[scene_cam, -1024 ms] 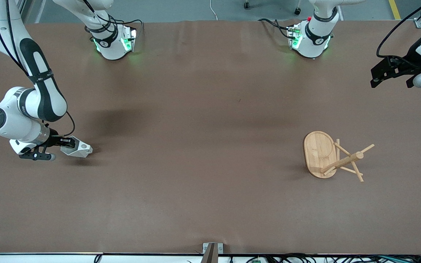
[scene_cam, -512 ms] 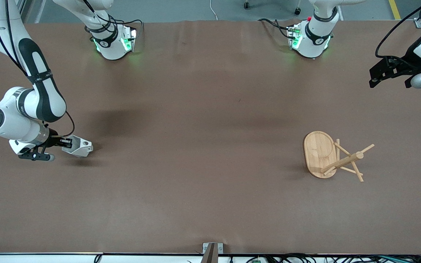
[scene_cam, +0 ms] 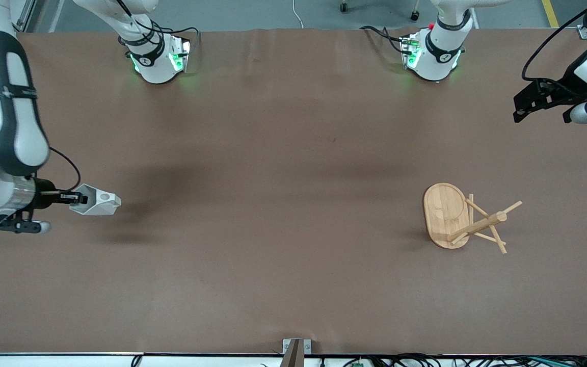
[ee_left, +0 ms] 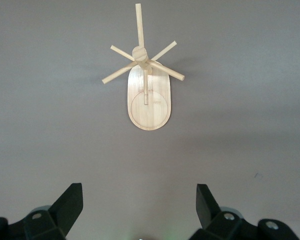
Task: Hang cup on rack
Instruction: 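Carry the cup toward the middle while the left gripper reaches it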
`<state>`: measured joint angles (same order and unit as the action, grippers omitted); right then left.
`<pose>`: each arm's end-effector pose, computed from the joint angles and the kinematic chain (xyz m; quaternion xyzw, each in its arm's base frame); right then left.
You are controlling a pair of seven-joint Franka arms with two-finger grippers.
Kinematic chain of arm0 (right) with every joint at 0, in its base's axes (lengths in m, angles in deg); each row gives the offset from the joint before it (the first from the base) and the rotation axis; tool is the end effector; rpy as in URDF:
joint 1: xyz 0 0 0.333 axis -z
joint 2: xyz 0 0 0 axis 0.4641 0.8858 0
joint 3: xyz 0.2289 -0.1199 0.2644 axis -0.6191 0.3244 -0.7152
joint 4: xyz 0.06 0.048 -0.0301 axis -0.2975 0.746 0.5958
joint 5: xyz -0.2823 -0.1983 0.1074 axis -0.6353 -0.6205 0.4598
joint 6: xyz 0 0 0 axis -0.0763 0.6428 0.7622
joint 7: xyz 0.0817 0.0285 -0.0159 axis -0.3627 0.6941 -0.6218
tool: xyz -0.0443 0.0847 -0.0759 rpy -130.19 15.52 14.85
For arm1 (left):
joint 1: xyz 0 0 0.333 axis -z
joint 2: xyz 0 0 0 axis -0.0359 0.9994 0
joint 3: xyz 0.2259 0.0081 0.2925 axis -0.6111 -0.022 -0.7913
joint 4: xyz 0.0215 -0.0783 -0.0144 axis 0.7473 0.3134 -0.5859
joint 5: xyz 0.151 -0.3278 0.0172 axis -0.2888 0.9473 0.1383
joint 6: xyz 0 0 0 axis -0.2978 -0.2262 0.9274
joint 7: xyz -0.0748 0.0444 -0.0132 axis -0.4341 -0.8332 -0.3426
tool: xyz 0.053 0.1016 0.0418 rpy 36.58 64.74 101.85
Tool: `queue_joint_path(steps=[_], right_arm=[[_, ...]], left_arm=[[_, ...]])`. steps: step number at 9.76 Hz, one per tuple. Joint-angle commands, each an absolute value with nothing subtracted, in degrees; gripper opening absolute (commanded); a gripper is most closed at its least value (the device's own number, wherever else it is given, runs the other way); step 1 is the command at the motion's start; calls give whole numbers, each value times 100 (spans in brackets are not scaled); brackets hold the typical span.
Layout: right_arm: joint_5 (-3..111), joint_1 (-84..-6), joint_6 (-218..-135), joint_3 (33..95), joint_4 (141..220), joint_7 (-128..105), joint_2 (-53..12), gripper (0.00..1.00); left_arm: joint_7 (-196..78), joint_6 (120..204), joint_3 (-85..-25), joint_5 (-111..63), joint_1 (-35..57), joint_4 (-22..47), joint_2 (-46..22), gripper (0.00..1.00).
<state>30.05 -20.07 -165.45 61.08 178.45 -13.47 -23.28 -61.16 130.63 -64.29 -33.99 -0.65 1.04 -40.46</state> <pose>0.6146 -0.0848 0.4234 -0.9866 0.0692 0.0950 0.1132 0.4948 -0.0560 0.6936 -0.9997 0.0204 -0.0036 0.0104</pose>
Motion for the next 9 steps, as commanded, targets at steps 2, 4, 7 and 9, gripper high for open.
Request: queue_joint_path(steps=[2, 4, 7, 9], right_arm=[[4645, -2062, -15856, 5885, 17521, -853, -2534, 1], [5746, -2089, -15925, 5325, 17617, -984, -2553, 1], [6767, -2115, -16372, 4427, 17871, -1028, -2561, 1], [7330, -2132, -16436, 4092, 18048, -1063, -2544, 1]], left_arm=[[-6195, 12974, -6404, -3337, -40, 64, -3910, 100], [-6213, 12983, -6335, -3023, -32, 11, -3727, 100], [-6151, 13227, -5467, -2862, 423, -165, -3288, 100], [-6195, 13842, -5044, -2888, 1107, -165, -3015, 100]])
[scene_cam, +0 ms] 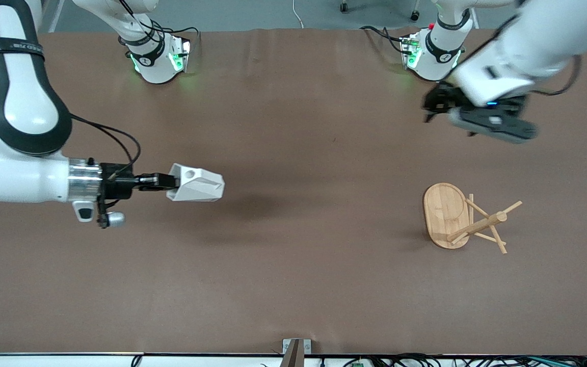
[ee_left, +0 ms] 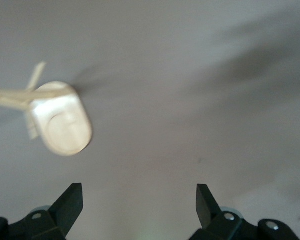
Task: Hang cup on rack
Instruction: 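Carry the cup toward the middle while the left gripper reaches it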
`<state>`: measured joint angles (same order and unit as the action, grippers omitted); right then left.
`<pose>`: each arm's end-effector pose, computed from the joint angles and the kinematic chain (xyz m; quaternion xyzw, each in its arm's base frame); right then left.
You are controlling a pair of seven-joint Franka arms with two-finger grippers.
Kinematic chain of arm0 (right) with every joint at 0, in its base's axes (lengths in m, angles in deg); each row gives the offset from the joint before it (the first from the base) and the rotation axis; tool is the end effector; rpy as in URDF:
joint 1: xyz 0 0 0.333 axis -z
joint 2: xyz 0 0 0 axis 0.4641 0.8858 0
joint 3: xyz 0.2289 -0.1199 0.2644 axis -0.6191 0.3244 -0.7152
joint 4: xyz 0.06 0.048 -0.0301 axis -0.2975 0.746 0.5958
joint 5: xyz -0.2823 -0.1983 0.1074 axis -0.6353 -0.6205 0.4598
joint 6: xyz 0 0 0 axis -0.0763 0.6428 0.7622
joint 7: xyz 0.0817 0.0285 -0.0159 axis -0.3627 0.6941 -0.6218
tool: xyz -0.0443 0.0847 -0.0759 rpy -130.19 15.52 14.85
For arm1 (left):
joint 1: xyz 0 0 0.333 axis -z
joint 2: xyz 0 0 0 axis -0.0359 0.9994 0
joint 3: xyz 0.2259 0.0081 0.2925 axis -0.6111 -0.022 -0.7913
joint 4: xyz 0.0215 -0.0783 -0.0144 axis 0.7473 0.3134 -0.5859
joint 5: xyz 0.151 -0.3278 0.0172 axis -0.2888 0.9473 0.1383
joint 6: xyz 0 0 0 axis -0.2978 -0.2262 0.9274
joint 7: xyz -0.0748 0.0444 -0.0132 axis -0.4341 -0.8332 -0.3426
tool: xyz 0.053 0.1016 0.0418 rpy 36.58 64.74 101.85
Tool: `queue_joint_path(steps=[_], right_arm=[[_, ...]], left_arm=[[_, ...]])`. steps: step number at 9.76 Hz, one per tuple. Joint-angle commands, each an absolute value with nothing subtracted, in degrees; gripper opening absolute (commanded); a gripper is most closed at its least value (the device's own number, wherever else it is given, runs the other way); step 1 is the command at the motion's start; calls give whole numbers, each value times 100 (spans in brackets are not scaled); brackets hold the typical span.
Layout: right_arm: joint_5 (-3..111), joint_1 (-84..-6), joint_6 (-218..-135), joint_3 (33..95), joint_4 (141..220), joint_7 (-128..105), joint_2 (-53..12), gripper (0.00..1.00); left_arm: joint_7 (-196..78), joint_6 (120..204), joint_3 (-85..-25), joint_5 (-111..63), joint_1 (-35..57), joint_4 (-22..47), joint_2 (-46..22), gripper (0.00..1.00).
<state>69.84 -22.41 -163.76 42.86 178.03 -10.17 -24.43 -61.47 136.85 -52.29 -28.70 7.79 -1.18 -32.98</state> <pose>0.6105 0.1687 0.4846 -0.8804 0.0410 0.1263 0.4552 0.4954 -0.2492 0.6553 0.9785 -0.1987 -0.0006 0.0558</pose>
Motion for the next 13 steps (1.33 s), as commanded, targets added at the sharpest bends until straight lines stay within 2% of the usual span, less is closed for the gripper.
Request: queue_joint_path(steps=[1, 3, 5, 8, 10, 13], right_arm=[[7585, -2133, -16436, 3934, 18222, -1377, -2544, 0], [8558, -2141, -16453, 3767, 18871, -2579, -2570, 0], [8843, -2168, -16636, 3459, 19041, -2716, -2623, 0], [9116, -2159, -17339, 2792, 19252, -2742, -2702, 1], [9108, -2168, -17464, 2685, 19384, -2751, -2798, 1], [9116, -2168, -17447, 2597, 19682, -2742, -3097, 0]], left_arm=[[-6186, 14001, -4938, -2889, 1520, -279, -2875, 100], [-6622, 14020, -4945, -2915, 2181, -796, -2427, 100], [-7247, 14168, -4937, -2924, 2525, -1070, -2101, 100], [-7976, 14923, -4963, -3360, 2946, -1132, -1706, 100], [-8206, 15328, -4963, -3425, 2966, -1124, -1538, 100], [-8724, 15356, -4972, -3434, 2878, -1088, -1502, 100]])
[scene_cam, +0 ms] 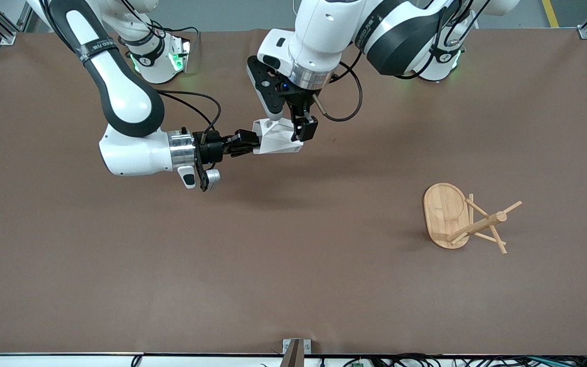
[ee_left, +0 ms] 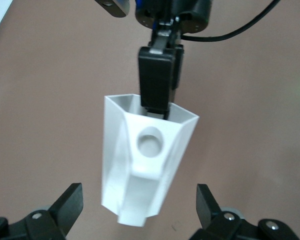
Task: Hang cup on rack
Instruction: 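Grasp the cup rim with the left gripper beside the right gripper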
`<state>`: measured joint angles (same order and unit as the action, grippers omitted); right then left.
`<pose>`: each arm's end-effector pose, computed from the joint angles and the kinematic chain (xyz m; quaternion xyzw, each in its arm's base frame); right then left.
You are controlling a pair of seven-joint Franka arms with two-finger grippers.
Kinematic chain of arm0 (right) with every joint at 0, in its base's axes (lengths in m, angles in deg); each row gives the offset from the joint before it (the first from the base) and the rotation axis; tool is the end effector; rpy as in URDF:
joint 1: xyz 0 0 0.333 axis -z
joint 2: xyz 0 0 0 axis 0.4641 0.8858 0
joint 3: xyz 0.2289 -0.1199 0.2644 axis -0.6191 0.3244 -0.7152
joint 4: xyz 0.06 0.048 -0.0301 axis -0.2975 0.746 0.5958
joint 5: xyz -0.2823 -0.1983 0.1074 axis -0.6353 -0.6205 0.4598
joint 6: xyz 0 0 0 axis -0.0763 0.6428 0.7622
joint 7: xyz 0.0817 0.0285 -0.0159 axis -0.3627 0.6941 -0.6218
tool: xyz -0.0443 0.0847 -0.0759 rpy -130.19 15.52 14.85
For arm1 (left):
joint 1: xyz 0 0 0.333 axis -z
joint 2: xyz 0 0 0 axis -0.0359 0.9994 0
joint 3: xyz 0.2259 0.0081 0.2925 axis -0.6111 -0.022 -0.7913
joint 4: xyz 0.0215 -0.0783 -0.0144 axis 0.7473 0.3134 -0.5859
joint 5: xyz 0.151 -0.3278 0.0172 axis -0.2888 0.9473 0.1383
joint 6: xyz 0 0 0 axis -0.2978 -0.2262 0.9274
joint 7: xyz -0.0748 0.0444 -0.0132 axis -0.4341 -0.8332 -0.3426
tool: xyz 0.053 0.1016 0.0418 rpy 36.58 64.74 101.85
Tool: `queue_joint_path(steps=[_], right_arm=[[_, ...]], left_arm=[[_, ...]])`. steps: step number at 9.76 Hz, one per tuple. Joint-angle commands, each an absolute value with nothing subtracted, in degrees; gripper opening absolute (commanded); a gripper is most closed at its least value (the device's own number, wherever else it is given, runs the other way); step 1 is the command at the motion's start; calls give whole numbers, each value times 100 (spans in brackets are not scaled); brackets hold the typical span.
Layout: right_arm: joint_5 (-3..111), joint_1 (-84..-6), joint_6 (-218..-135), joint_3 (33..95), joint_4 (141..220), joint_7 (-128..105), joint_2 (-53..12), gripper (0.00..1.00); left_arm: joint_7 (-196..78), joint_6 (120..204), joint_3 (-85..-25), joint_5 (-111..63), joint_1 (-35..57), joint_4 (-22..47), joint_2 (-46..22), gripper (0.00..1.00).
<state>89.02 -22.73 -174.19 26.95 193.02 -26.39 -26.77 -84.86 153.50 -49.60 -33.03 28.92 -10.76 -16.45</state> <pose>0.5171 0.3086 0.4437 -0.8112 -0.0308 0.1406 0.5668 0.4691 -0.4839 0.5953 0.8220 -0.5539 0.0875 0.0996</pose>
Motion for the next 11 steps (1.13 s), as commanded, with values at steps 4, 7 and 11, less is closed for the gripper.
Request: queue_joint_path(steps=[4, 7, 11], right_arm=[[9134, -2168, -17455, 2562, 19745, -2725, -3168, 1], [9362, -2177, -17464, 2561, 19736, -2742, -3177, 1], [9371, -2185, -17490, 2561, 19736, -2742, -3195, 1]], left_arm=[[-9024, 15514, -4945, -3014, 2668, -774, -1396, 100], [-9165, 15409, -4910, -2924, 2658, -500, -1660, 100], [-10097, 15206, -4831, -2546, 2491, -465, -1678, 100]])
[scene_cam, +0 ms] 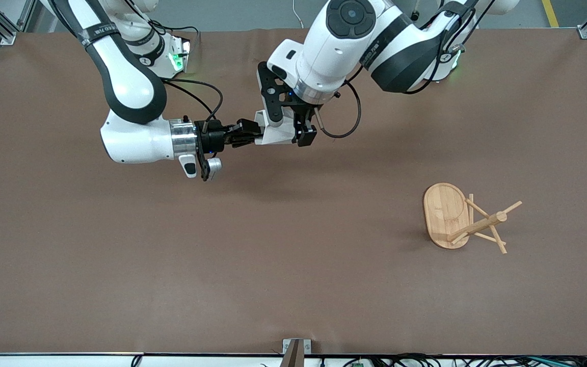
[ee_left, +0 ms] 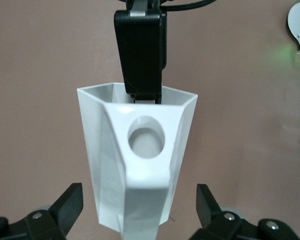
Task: Hang cup on rack
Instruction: 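Grasp the cup rim with the left gripper beside the right gripper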
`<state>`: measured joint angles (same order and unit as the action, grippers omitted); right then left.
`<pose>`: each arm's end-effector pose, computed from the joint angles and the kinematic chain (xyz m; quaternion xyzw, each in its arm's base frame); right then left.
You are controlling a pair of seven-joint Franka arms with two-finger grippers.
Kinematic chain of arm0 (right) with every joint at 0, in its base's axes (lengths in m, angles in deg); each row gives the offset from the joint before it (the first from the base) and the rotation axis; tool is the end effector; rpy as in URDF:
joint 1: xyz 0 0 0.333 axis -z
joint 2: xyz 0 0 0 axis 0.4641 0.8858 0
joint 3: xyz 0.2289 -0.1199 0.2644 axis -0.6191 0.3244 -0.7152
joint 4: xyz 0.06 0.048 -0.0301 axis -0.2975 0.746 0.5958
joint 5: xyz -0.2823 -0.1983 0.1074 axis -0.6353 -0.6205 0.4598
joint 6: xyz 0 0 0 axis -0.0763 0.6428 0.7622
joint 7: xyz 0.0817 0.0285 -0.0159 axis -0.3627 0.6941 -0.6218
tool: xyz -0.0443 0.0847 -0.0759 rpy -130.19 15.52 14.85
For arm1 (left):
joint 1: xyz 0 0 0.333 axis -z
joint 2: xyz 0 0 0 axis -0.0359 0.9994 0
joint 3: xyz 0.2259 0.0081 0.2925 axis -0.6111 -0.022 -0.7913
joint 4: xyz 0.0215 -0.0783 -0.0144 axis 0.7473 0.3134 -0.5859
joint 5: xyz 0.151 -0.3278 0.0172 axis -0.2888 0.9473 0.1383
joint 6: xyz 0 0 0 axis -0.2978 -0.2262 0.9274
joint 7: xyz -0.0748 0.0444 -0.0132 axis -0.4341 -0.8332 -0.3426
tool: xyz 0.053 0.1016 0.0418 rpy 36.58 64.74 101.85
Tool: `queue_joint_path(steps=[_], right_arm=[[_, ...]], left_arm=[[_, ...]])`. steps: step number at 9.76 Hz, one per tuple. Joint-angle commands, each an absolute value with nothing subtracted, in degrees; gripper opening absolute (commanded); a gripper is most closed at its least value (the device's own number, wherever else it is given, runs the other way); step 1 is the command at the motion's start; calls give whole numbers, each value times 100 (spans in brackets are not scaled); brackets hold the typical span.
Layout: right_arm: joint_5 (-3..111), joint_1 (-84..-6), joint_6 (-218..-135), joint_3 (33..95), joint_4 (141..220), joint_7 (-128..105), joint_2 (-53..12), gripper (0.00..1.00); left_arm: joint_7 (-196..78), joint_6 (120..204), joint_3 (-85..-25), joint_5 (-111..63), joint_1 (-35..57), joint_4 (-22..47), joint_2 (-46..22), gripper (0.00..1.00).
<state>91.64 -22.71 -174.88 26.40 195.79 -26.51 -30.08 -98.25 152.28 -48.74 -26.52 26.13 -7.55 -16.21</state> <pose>0.4993 0.3117 0.4544 -0.8105 -0.0236 0.1342 0.5697 0.4725 -0.4718 0.5678 0.7679 -0.6229 0.0528 0.1401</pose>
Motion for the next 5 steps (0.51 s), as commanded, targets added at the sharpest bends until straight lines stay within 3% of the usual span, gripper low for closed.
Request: queue_joint_path(steps=[1, 5], right_arm=[[9371, -2177, -17490, 2535, 19736, -2742, -3203, 1], [9371, -2177, -17499, 2526, 19736, -2742, -3203, 1]], left_arm=[[-10089, 15241, -4831, -2546, 2491, -377, -1678, 100], [-10010, 15277, -4770, -2537, 2465, -289, -1695, 100]])
